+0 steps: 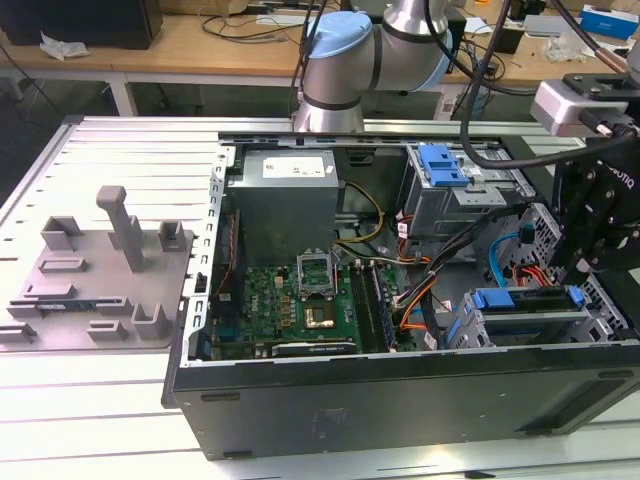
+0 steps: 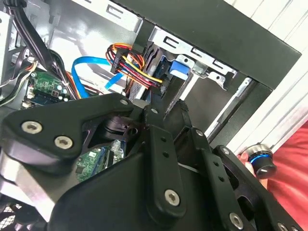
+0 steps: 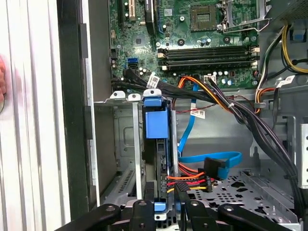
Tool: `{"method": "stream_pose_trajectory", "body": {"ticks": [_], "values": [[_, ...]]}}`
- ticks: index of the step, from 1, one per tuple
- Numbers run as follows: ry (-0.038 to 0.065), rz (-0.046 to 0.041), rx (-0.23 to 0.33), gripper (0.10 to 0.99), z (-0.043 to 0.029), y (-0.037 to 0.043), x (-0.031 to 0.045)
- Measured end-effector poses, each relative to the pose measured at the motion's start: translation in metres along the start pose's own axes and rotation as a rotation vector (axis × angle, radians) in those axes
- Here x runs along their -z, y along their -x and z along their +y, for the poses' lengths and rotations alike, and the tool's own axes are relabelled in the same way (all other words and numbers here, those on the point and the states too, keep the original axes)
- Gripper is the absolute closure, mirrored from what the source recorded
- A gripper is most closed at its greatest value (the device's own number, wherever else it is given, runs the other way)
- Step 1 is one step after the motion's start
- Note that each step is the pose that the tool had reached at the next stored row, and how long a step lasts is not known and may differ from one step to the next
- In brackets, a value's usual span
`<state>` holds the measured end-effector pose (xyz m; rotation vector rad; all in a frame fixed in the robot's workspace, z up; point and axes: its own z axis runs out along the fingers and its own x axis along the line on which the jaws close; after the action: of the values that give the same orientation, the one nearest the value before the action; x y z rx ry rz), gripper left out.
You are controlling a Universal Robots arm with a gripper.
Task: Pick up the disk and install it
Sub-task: 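Insert the second disk wire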
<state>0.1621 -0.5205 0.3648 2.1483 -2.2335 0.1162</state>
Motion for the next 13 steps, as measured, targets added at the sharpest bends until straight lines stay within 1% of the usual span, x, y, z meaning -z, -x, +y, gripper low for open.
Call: {"method": "stream_pose_trajectory", "body": {"ticks": [1, 2, 3, 5, 6, 7, 8, 9, 10, 11, 13], "values": [[0.0, 0.0, 0.0, 0.78, 0.0, 0.0002, 0.0], [0.0, 0.0246, 0.0, 0.78, -0.0002, 0.0034, 0.0124], [0.0, 0.047, 0.001, 0.78, -0.0003, 0.0085, 0.0246], [-0.001, 0.0665, 0.002, 0.78, -0.0003, 0.0132, 0.0338], [0.001, 0.0832, 0.002, 0.78, -0.0003, 0.0169, 0.0368], [0.002, 0.0983, 0.003, 0.78, -0.0001, 0.0205, 0.0368], [0.002, 0.1239, 0.003, 0.78, 0.0002, 0.0274, 0.0374], [0.003, 0.1435, 0.004, 0.78, 0.0005, 0.0363, 0.0379], [0.003, 0.1586, 0.004, 0.78, 0.0008, 0.0437, 0.0385], [0.003, 0.167, 0.005, 0.78, 0.0011, 0.0515, 0.0386], [0.003, 0.1672, 0.005, 0.78, 0.0016, 0.061, 0.0365]]}}
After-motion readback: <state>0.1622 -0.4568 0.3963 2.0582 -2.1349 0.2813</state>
